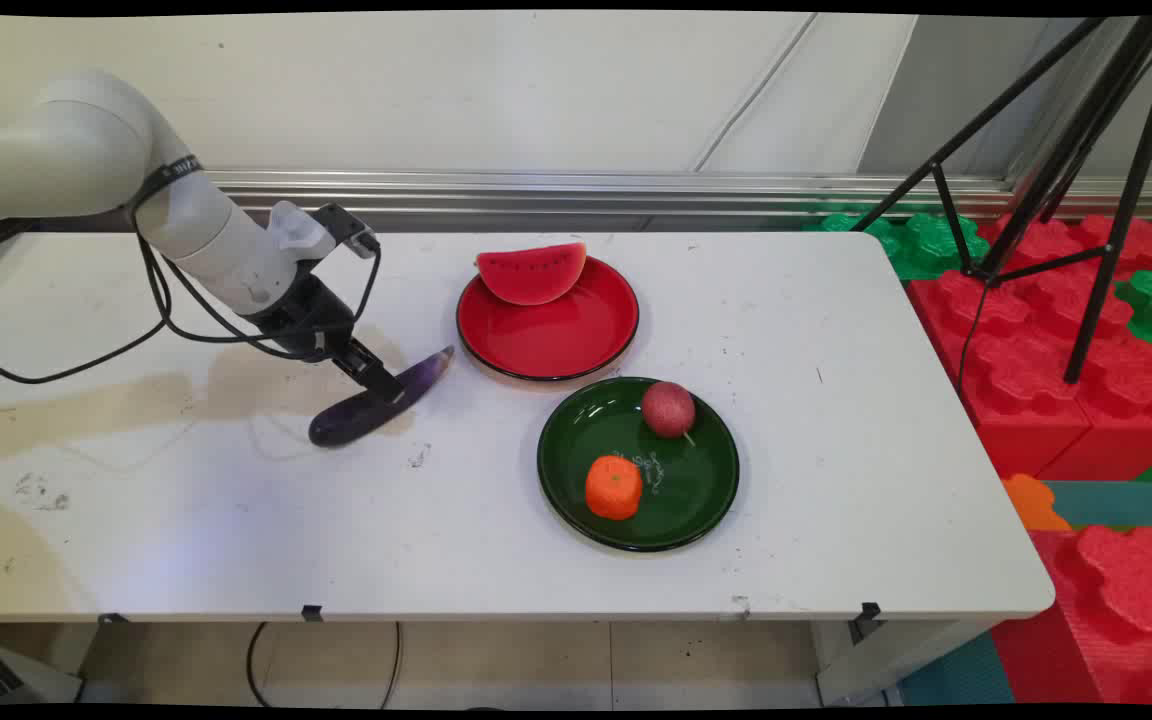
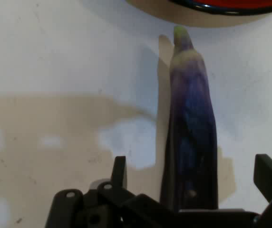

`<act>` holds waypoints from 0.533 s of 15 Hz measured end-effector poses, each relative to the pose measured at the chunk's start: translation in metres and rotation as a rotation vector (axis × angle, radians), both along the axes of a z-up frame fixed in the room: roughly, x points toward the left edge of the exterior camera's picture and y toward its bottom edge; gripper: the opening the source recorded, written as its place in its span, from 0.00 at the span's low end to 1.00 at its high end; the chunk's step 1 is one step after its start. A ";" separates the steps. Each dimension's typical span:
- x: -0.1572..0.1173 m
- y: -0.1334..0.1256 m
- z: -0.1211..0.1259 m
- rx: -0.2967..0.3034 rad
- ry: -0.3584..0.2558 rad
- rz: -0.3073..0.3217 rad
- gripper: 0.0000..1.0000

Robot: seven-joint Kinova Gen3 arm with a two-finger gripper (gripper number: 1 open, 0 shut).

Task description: Pick up the mandarin from the green plate

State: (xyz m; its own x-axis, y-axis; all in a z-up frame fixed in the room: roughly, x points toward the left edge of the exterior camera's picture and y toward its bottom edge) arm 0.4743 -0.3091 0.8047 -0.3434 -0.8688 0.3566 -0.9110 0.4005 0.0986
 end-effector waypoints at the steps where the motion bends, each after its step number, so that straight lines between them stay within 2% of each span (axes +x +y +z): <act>1: 0.001 0.000 0.002 -0.005 0.000 0.000 1.00; 4: 0.004 0.000 0.009 -0.021 0.000 -0.009 1.00; 8: 0.007 0.000 0.031 -0.065 0.004 -0.065 1.00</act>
State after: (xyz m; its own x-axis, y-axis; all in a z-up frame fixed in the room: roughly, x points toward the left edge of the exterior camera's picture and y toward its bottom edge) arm 0.4817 -0.3093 0.8354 -0.3967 -0.8196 0.4133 -0.8826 0.4644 0.0737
